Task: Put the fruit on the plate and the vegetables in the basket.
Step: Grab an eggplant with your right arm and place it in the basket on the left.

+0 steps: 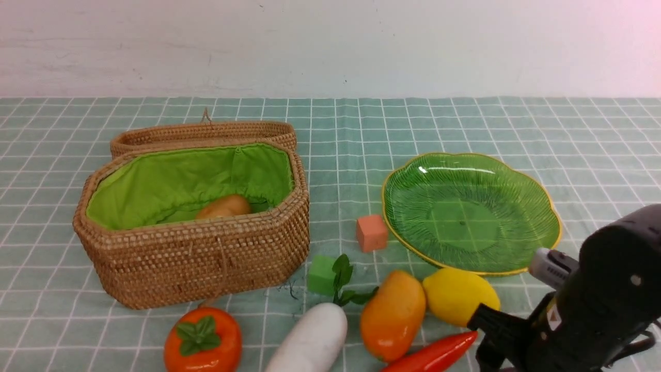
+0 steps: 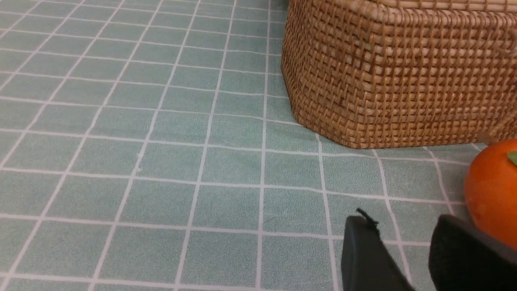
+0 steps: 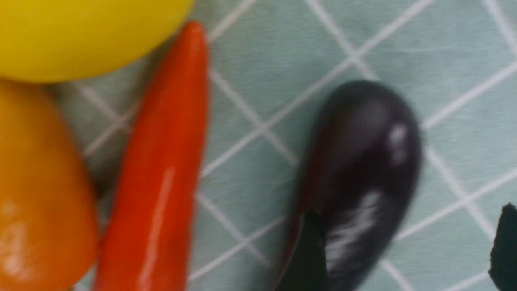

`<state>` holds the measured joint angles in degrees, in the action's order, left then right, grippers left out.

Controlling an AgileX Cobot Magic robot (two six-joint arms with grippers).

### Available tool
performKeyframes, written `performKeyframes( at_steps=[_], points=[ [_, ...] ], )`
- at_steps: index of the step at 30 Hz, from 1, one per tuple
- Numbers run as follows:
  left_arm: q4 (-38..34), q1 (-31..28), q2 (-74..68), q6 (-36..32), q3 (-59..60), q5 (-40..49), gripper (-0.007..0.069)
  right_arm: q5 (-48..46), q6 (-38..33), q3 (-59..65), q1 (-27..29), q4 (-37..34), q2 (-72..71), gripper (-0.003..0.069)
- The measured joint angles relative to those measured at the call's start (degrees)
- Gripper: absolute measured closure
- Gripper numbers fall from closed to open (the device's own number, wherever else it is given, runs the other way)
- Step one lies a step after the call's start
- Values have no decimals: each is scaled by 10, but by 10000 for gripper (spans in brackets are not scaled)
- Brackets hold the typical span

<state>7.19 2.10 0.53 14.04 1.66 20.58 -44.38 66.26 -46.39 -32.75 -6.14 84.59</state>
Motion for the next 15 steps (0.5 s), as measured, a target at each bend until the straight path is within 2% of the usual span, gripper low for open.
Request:
performKeyframes(
  at_steps=[5,11,15],
  points=[
    [0,0,0,0,0,0,386,52,25,0,-47,20,11,120],
    [0,0,0,0,0,0,386,23,18,0,-54,38,43,146],
    [0,0,0,0,0,0,386,30,1,0,-54,72,54,196]
  ],
)
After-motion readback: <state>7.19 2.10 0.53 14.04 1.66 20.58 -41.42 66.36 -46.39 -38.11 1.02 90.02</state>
